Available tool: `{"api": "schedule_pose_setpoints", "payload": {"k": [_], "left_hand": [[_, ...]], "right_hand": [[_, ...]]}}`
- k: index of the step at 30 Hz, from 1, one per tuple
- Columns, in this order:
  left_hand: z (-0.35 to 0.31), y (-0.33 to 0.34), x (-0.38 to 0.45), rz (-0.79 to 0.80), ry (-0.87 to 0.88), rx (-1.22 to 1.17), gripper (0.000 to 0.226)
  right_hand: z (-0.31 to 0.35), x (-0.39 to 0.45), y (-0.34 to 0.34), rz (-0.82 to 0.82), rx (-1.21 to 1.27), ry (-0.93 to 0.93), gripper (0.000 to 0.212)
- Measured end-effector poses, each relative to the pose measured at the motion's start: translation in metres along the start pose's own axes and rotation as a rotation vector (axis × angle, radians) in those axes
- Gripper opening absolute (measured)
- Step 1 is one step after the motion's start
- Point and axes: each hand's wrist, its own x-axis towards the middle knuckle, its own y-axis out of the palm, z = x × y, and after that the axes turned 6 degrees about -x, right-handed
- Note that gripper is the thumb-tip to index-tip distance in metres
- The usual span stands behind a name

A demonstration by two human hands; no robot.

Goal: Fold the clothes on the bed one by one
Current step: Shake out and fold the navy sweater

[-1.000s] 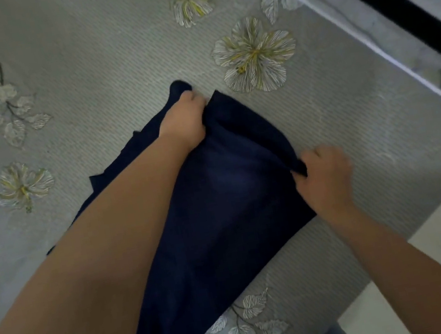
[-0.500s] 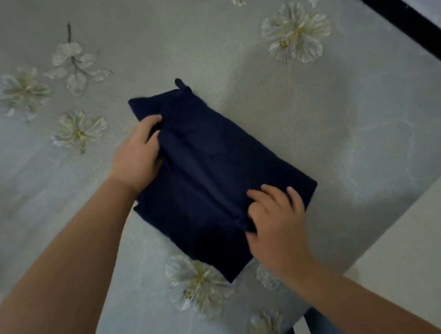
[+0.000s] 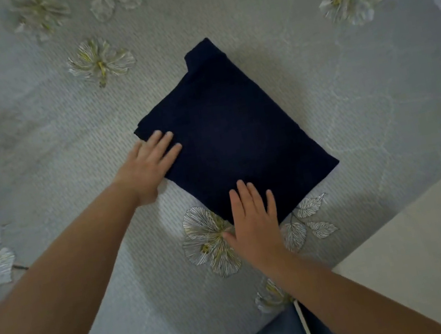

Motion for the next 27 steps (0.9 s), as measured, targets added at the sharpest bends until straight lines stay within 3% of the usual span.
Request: {"api": "schedule_pose_setpoints", "payload": {"k": [4, 9, 13, 16, 22, 27], "left_hand": [[-0.028, 0.013, 0.008, 0.032, 0.087, 0.049, 0.083], [-0.048, 0.021, 0.025, 0.017, 0.078, 0.021, 0.086], [-0.046, 0.023, 0.036, -0.042, 0.089, 0.038, 0.072], [-0.044, 0.012, 0.046, -0.073, 0.099, 0.042, 0.064], [-0.054, -0.003, 0.060, -0.116, 0.048, -0.084, 0.059], [-0.067, -0.025, 0.051, -0.156, 0.019, -0.115, 0.057]], "right_hand": [[0.015, 0.011, 0.032, 0.140, -0.028, 0.091, 0.080], [0.019, 0.031, 0.046, 0.005, 0.023, 0.148, 0.073], [0.012, 0.050, 0.047, -0.037, 0.023, 0.167, 0.073], [-0.005, 0.061, 0.034, -0.029, -0.050, 0.131, 0.073], [-0.042, 0.070, 0.000, -0.247, -0.158, -0.030, 0.058], [-0.072, 0.059, -0.028, -0.277, -0.158, -0.117, 0.070]]}}
